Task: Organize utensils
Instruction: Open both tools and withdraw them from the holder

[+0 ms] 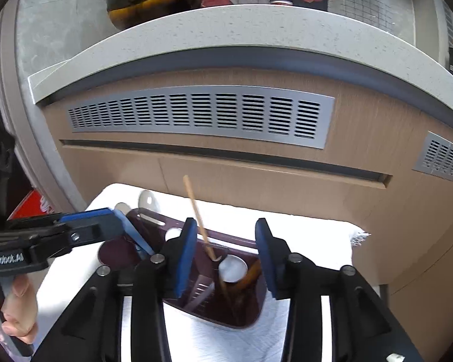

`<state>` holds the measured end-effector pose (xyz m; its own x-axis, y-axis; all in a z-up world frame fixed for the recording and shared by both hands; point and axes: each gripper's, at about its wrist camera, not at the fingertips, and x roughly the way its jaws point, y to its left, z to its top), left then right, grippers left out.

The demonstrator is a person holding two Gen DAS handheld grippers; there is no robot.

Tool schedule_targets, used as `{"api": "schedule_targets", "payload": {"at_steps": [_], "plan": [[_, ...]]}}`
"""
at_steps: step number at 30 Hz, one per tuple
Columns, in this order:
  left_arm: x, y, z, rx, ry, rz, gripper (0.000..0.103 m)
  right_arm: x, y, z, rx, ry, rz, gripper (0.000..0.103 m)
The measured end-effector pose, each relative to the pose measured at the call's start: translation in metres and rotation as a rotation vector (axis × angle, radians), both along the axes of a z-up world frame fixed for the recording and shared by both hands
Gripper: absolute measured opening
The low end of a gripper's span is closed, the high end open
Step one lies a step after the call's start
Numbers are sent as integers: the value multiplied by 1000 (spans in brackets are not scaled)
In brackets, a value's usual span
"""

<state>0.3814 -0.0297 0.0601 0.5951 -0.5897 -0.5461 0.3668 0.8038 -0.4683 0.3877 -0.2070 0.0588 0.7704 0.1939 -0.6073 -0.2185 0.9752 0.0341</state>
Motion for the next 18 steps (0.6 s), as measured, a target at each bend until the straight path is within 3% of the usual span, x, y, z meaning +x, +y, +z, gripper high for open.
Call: {"api": "schedule_targets", "payload": {"at_steps": [2, 4, 7, 9, 18], "plan": [[-13, 0, -3, 30, -19, -7, 37, -7, -6, -1, 6, -14, -16, 49], [-28, -3, -8, 81, -44, -18, 45, -17, -10, -2, -10, -37, -31, 67], [-58, -13, -23, 191, -77, -53, 49, -42, -13, -6, -69, -92, -57, 90], [-73, -19, -36, 241, -72, -76, 50, -62, -13, -11, -115, -121, -78, 99], [-126, -32, -111, 289, 119, -188, 50, -135, -13, -62, -242, -23, -31, 102]]}}
